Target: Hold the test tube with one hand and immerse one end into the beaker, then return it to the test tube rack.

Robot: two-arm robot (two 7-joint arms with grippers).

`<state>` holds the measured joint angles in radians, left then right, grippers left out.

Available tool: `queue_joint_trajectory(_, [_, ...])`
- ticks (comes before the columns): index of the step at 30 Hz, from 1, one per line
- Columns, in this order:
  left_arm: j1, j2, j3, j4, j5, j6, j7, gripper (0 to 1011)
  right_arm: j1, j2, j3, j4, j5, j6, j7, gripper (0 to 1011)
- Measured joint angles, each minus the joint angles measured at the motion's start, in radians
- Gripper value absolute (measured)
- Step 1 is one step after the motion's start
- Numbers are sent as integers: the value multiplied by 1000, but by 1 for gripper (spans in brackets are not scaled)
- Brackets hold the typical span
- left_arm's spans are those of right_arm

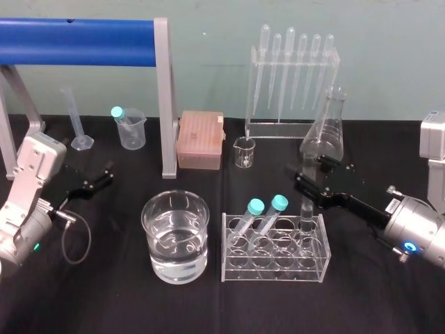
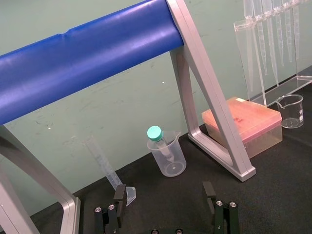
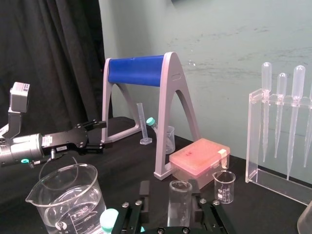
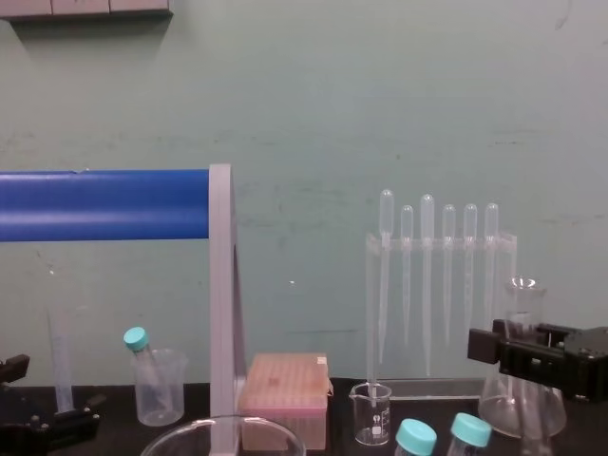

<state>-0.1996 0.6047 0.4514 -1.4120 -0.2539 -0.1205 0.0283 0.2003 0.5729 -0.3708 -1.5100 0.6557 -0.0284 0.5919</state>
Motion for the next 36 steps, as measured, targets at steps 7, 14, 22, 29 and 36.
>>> queue_joint_trajectory(7, [0,0,0,0,0,0,0,1000,-1,0,1,-1,1,-1,0,696])
queue_joint_trajectory(14, [0,0,0,0,0,0,0,1000,-1,0,1,-1,1,-1,0,915])
queue_joint_trajectory(22, [0,0,0,0,0,0,0,1000,-1,0,1,-1,1,-1,0,1000])
queue_joint_trajectory(29, [0,0,0,0,0,0,0,1000,-5,0,14,-20,-7,-26,-18,1000])
queue_joint_trajectory(36, [0,0,0,0,0,0,0,1000,-57,-11,110,-106,-78,-163,-135,1002])
